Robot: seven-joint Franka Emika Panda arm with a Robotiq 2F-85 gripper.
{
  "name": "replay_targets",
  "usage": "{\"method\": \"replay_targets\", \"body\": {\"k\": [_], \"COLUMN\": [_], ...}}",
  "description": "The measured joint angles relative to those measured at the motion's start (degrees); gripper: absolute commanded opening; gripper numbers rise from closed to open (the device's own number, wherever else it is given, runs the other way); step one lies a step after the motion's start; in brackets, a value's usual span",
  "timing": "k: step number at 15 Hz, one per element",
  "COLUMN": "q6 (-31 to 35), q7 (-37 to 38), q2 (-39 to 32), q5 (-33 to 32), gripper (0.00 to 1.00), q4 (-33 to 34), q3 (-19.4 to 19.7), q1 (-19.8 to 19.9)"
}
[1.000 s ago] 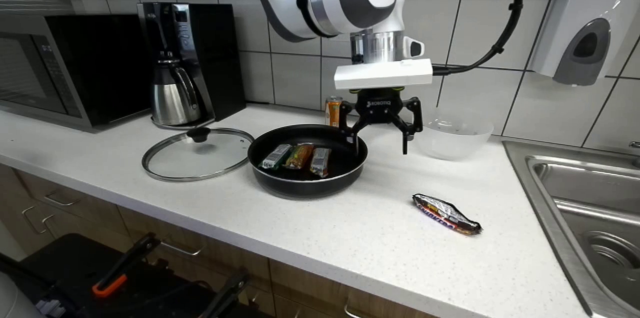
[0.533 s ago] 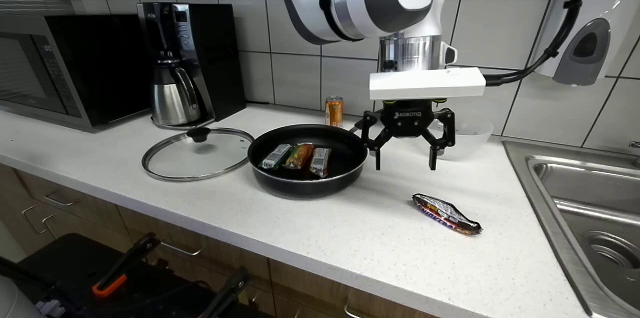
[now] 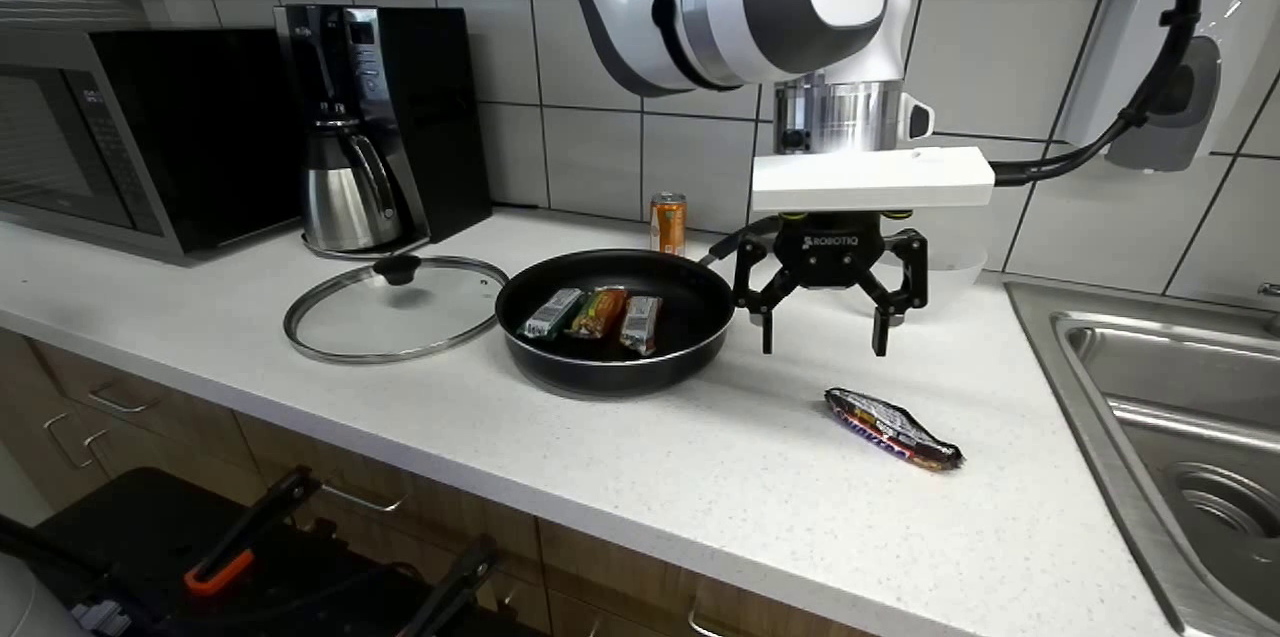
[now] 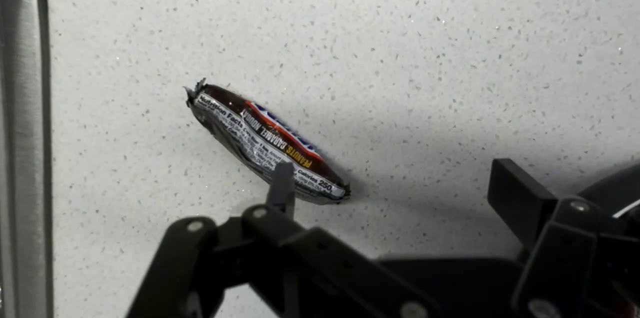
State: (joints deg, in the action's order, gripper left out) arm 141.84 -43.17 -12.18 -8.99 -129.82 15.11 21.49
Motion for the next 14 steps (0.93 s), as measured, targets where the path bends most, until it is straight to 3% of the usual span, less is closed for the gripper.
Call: {"method": "replay_targets", "body": {"k": [7,14], "q6": [0.2,1.5], "q7": [-4.1,-16.7], "q2": [0.0,-0.6], "q5": [2.6,7.5], "gripper": [1.00,1.00], "q4": [-0.1,0.0], "q3": [-0.1,0.0], "q1": [0.2,2.9]}}
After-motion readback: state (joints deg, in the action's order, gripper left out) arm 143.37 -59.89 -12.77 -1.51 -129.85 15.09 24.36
